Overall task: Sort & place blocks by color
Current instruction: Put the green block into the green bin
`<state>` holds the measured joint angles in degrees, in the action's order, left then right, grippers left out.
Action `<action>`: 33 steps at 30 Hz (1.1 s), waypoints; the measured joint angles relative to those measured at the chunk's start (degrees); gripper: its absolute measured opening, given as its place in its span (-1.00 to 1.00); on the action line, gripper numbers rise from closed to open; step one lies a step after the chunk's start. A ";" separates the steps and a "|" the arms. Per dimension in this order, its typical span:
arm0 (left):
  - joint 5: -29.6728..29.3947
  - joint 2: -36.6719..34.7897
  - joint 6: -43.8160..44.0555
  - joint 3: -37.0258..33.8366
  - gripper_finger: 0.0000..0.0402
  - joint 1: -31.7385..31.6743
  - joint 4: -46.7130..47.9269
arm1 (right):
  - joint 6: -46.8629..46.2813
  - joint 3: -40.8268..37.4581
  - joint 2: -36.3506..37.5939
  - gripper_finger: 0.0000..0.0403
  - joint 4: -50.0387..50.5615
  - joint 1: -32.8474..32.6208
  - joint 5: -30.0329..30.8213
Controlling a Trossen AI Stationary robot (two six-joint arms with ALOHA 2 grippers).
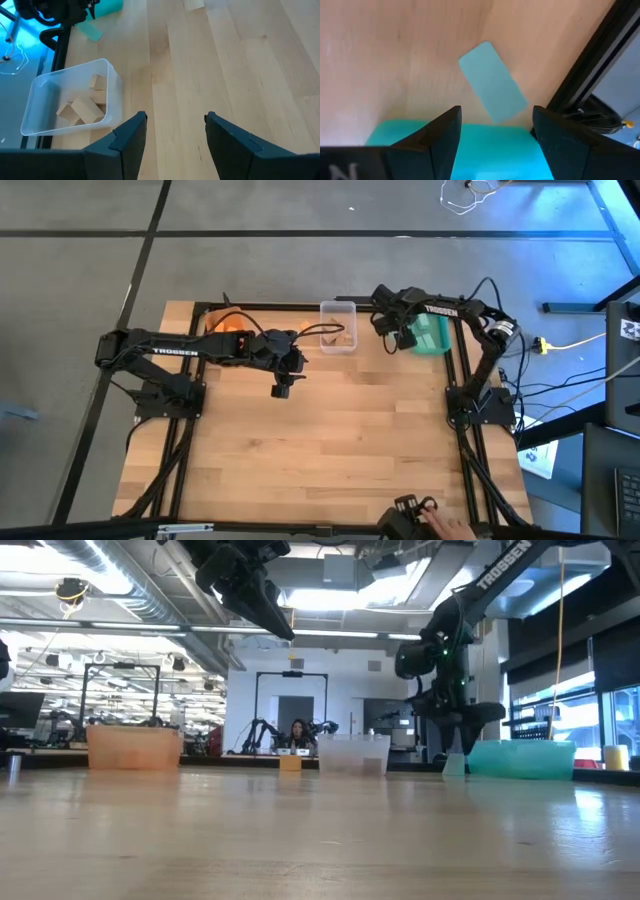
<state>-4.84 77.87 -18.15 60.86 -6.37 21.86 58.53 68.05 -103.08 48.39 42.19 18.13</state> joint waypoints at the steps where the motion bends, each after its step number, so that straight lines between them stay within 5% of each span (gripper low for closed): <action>1: 0.01 0.00 -0.21 0.00 -0.05 0.00 -0.01 | 0.70 0.00 -0.20 0.22 -0.37 -0.19 0.28; 14: 0.01 0.00 -0.45 0.00 -0.05 0.00 -0.04 | 15.09 0.00 -0.78 0.22 -2.29 -2.84 -1.32; 33: 0.02 0.00 -0.46 0.00 -0.05 0.00 -0.05 | 15.55 0.26 -9.62 0.22 -2.20 -3.12 4.37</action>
<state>-4.82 77.87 -18.61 60.86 -6.37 21.80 74.09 68.31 -112.69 46.19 39.07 22.50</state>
